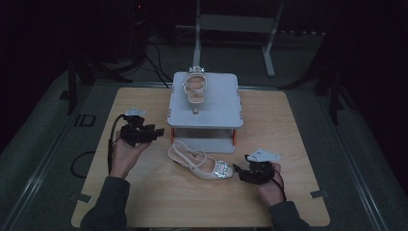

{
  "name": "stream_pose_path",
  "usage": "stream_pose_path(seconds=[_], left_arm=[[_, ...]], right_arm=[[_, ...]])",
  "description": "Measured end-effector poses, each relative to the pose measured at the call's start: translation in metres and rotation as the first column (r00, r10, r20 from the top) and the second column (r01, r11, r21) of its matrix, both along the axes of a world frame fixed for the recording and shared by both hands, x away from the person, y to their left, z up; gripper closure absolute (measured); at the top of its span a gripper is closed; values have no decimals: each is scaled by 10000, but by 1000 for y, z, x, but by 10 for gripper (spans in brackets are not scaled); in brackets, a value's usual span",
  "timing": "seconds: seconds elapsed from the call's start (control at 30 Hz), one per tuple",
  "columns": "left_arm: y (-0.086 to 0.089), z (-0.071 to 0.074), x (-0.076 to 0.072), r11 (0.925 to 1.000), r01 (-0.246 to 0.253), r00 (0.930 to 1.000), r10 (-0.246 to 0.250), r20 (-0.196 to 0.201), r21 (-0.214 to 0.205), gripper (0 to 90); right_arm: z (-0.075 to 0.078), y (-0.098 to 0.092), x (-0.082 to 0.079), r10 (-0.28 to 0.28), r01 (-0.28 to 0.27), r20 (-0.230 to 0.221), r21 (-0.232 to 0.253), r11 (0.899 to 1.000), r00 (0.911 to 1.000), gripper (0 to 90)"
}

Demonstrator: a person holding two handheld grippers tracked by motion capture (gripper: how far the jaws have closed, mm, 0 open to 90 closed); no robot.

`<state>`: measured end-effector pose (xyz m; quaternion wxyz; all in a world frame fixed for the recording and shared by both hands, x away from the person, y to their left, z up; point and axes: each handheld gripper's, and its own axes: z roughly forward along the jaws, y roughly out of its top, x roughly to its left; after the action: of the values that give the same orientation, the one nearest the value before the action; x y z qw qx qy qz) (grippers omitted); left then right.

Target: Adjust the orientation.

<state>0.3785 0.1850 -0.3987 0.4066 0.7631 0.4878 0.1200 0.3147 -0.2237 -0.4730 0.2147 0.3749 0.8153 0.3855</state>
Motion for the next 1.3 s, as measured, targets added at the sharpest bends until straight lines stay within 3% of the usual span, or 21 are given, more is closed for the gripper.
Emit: stream_pose_path(seconds=[0.03,0.07,0.17,0.27,0.33,0.5,0.53,0.7,0.77,0.9,1.07,1.3], left_arm=[[0,0,0,10000,0,10000,0,0,0,531],[-6,-13,2,9998,124,9994,-118,-336,158,533],[-15,-29,3,9989,376,9973,-358,-640,268,533],[-22,-39,5,9975,435,9964,-392,-747,565,533],[-21,-41,6,9982,298,9968,-259,-750,519,545],[-20,-44,7,9963,223,9965,-155,-821,834,544],[-22,-47,7,9952,432,9942,-341,-1024,875,539],[-24,-49,5,9953,409,9939,-316,-1058,872,569],[-24,-49,2,9956,439,9930,-344,-1129,833,582],[-27,-50,-3,9951,683,9903,-590,-1260,711,593],[-38,-50,-13,9939,908,9885,-822,-1273,631,595],[-46,-56,-26,9928,1193,9808,-1200,-1534,-142,603]], right_arm=[[0,0,0,0,0,0,0,10000,10000,378],[0,4,-2,234,-233,-54,97,9997,9997,376],[0,9,-5,446,-444,-121,175,9989,9989,363],[-1,13,-8,736,-732,-217,182,9972,9971,356],[-1,16,-10,897,-888,-280,349,9954,9956,343],[0,23,-14,1248,-1241,-287,247,9920,9918,313],[-2,27,-15,1392,-1389,-333,126,9902,9897,302],[-7,33,-16,1542,-1557,-519,-260,9875,9867,284],[-10,37,-16,1635,-1677,-626,-682,9835,9845,273],[-12,37,-16,1485,-1539,-566,-1063,9824,9873,268],[-9,30,-15,1228,-1274,-518,-977,9870,9911,251],[-7,12,-10,588,-628,-468,-897,9940,9972,244]])
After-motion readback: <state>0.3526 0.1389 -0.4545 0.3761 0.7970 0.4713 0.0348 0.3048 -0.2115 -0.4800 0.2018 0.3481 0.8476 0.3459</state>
